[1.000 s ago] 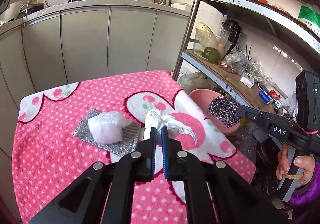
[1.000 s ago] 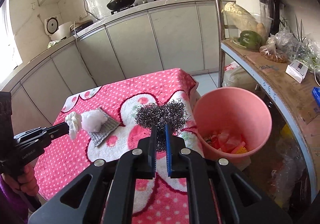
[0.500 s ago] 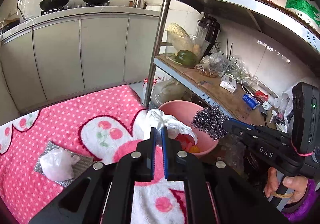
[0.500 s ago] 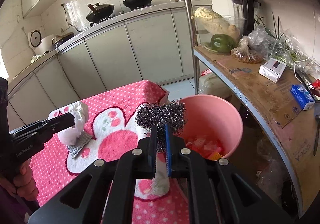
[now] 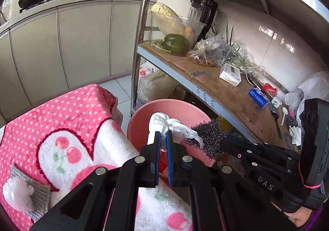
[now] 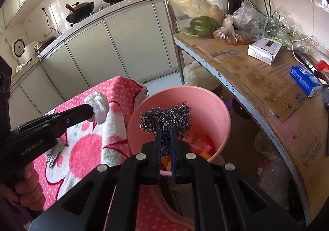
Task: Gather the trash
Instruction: 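Carry the tissue with the left gripper while the right carries the steel wool into the bucket, then open both grippers over the pink bucket to drop tissue and steel wool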
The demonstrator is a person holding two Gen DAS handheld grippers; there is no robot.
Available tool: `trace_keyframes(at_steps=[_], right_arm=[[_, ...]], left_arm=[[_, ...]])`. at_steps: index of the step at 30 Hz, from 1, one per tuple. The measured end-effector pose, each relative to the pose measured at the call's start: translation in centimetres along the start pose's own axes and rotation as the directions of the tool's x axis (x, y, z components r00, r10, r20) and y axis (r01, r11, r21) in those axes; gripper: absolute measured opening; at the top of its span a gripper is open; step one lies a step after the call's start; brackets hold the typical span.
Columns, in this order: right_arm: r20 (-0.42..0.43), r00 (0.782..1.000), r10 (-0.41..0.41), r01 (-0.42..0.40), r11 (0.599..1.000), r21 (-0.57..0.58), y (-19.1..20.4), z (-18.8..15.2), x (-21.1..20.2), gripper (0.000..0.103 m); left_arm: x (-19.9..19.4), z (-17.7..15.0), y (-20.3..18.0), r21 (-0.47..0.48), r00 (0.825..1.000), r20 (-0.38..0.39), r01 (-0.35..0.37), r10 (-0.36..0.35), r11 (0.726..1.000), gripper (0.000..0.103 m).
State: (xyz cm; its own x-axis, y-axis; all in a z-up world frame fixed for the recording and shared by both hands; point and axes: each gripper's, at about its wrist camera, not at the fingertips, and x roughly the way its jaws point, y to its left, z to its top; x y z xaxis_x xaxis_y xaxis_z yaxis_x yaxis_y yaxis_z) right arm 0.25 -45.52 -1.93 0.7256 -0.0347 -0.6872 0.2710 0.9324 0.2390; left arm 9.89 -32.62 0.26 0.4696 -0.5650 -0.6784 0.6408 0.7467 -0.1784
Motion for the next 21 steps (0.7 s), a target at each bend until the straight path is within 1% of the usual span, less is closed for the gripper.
trace_keyframes(at_steps=[5, 11, 16, 21], right_arm=[[-0.027, 0.999, -0.019, 0.018, 1.000, -0.004, -0.5, 0.0, 1.8, 0.008], [-0.058, 0.998, -0.034, 0.034, 0.999, -0.007, -1.1, -0.2, 3.4, 0.008], [-0.078, 0.996, -0.051, 0.050, 0.999, -0.014, -1.5, -0.5, 4.6, 0.008], [-0.078, 0.995, -0.061, 0.060, 0.998, -0.011, -2.1, -0.6, 5.1, 0.008]], left_arm=[[3.1, -0.3, -0.3, 0.010, 0.999, -0.052, -0.009, 0.009, 1.000, 0.005], [5.8, -0.8, 0.1, -0.003, 0.993, -0.114, -0.018, 0.018, 1.000, 0.005], [7.4, -0.9, 0.3, -0.015, 0.990, -0.144, -0.018, 0.016, 1.000, 0.006], [8.5, -0.9, 0.3, -0.017, 0.988, -0.157, -0.017, 0.014, 1.000, 0.007]])
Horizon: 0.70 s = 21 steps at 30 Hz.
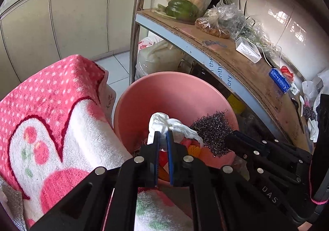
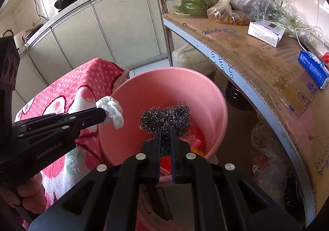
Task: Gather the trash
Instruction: 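Open both grippers over the pink bucket to drop tissue and steel wool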
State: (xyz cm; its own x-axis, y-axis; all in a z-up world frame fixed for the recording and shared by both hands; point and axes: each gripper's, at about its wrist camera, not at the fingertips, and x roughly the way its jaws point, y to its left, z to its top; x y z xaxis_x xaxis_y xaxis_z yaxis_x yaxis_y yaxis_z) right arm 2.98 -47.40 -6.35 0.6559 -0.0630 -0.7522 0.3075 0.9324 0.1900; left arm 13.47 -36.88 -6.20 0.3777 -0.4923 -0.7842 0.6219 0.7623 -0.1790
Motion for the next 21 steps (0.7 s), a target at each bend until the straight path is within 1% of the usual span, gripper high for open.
trace_keyframes(at_steps=[2, 4, 5, 6, 9, 16, 18, 21], right_arm=[[-0.005, 1.000, -0.004, 0.004, 1.000, 0.002, -0.1, 0.0, 0.2, 0.009], [-0.013, 1.000, -0.012, 0.013, 1.000, 0.011, -0.3, 0.0, 0.5, 0.012], [-0.017, 1.000, -0.015, 0.016, 1.000, 0.015, -0.4, 0.0, 0.6, 0.013], [-0.018, 1.000, -0.021, 0.022, 1.000, 0.016, -0.5, 0.1, 0.7, 0.014], [-0.020, 1.000, -0.025, 0.025, 1.000, 0.015, -0.7, 0.0, 0.7, 0.020], [-0.015, 1.000, -0.015, 0.015, 1.000, -0.007, 0.1, -0.1, -0.4, 0.022], [-0.011, 1.000, -0.016, 0.016, 1.000, -0.023, 0.6, -0.2, -0.8, 0.022], [-0.012, 1.000, -0.005, 0.004, 0.999, -0.034, 1.2, -0.4, -1.5, 0.023]], left_arm=[[0.0, 0.0, 0.0, -0.004, 1.000, 0.011, -0.007, 0.007, 1.000, 0.008], [0.1, 0.2, 0.0, -0.015, 1.000, 0.008, -0.003, 0.004, 1.000, 0.012], [0.2, 0.3, 0.1, -0.023, 1.000, 0.002, 0.001, -0.001, 1.000, 0.019], [0.2, 0.4, 0.2, -0.033, 1.000, 0.001, 0.006, -0.006, 0.999, 0.023], [0.1, 0.6, 0.5, -0.049, 1.000, 0.003, 0.015, -0.015, 0.999, 0.025], [-1.5, 0.6, 0.6, -0.060, 0.999, 0.030, 0.026, -0.025, 0.998, 0.026], [-2.2, 0.6, 0.4, -0.057, 0.999, 0.042, 0.025, -0.023, 0.998, 0.028], [-3.4, 0.3, 0.2, -0.047, 0.998, 0.062, 0.026, -0.023, 0.999, 0.034]])
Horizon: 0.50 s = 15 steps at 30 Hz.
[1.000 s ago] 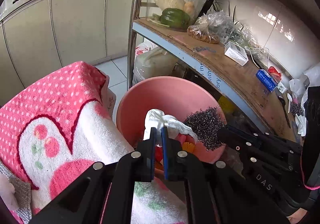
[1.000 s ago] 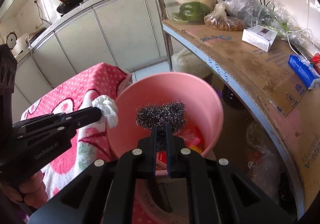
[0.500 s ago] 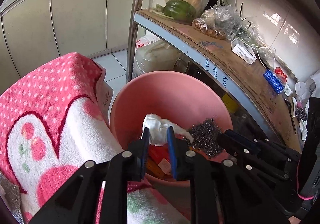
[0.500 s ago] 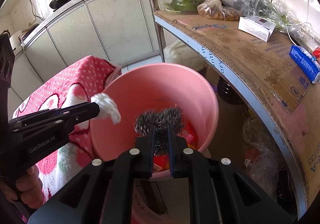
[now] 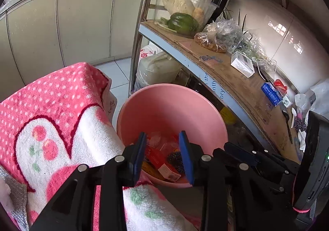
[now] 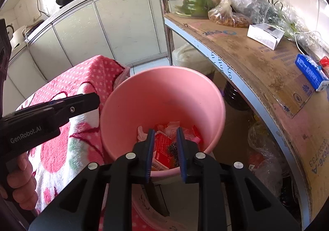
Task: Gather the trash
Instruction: 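Open both grippers over the pink bucket to drop tissue and steel wool, then move both grippers back over the table toward the tissue and mesh pad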
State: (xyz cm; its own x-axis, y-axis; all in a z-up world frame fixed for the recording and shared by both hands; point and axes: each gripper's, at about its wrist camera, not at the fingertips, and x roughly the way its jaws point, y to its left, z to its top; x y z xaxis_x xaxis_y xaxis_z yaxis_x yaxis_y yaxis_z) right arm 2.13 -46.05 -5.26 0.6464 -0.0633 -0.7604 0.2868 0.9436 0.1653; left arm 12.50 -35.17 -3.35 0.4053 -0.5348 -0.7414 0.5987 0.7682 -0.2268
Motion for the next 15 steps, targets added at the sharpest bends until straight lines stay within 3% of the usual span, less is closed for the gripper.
trace_keyframes(at_steps=[4, 15], right_arm=[[0.001, 1.000, 0.018, -0.018, 1.000, 0.000, 0.8, -0.3, -1.0, 0.029], [0.008, 0.998, 0.060, -0.060, 0.996, -0.062, 4.3, -1.1, -3.5, 0.029]], left_arm=[[-1.5, -0.4, -0.5, 0.024, 1.000, 0.017, -0.001, 0.000, 1.000, 0.035], [-6.6, -2.3, 0.3, 0.039, 0.998, 0.063, -0.021, 0.018, 0.999, 0.036]])
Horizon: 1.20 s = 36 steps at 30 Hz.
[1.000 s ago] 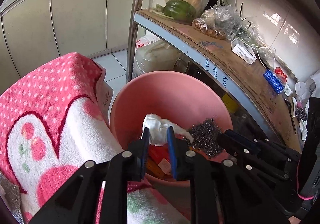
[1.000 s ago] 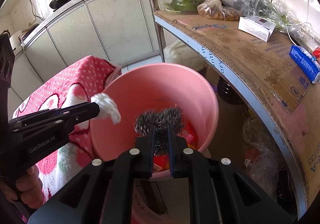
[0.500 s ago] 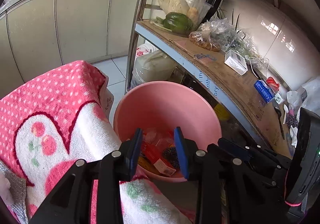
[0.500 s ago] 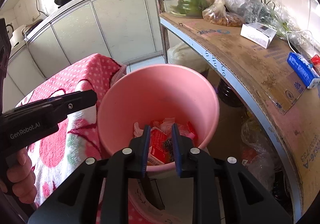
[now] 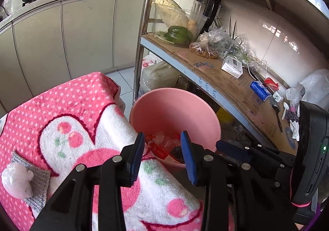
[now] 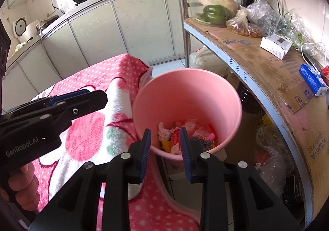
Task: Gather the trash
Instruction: 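Move both grippers back over the table toward the tissue and mesh pad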
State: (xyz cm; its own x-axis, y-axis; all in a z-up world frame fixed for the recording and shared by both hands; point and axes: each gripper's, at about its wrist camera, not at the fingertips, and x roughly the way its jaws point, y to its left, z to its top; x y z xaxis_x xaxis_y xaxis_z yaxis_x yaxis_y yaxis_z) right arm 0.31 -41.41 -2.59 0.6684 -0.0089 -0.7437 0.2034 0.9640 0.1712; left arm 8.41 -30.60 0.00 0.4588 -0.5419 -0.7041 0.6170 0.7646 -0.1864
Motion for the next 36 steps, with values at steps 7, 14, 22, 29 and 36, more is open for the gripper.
trace_keyframes(at_steps=[7, 14, 22, 29, 36], right_arm=[[-0.011, 0.999, 0.037, -0.038, 0.998, -0.053, 2.8, -0.5, -0.7, 0.029], [-0.022, 0.997, 0.068, -0.070, 0.993, -0.092, 5.4, -1.0, -1.2, 0.029], [-0.050, 0.993, 0.105, -0.111, 0.983, -0.148, 8.5, -1.5, -0.9, 0.029], [-0.085, 0.985, 0.152, -0.166, 0.969, -0.182, 11.4, -2.0, 0.0, 0.029], [-0.119, 0.973, 0.198, -0.219, 0.953, -0.208, 14.1, -2.5, 1.0, 0.029]], left_arm=[[-2.9, -1.4, 2.4, -0.021, 0.999, 0.017, -0.037, 0.038, 0.999, 0.036], [-5.0, -2.7, 4.8, -0.036, 0.997, 0.022, -0.074, 0.075, 0.997, 0.036], [-8.4, -4.6, 8.2, -0.060, 0.988, 0.051, -0.142, 0.145, 0.988, 0.036], [-11.9, -7.0, 13.4, -0.138, 0.969, 0.064, -0.228, 0.238, 0.964, 0.036], [-13.6, -9.4, 18.6, -0.231, 0.956, 0.041, -0.272, 0.289, 0.934, 0.036]])
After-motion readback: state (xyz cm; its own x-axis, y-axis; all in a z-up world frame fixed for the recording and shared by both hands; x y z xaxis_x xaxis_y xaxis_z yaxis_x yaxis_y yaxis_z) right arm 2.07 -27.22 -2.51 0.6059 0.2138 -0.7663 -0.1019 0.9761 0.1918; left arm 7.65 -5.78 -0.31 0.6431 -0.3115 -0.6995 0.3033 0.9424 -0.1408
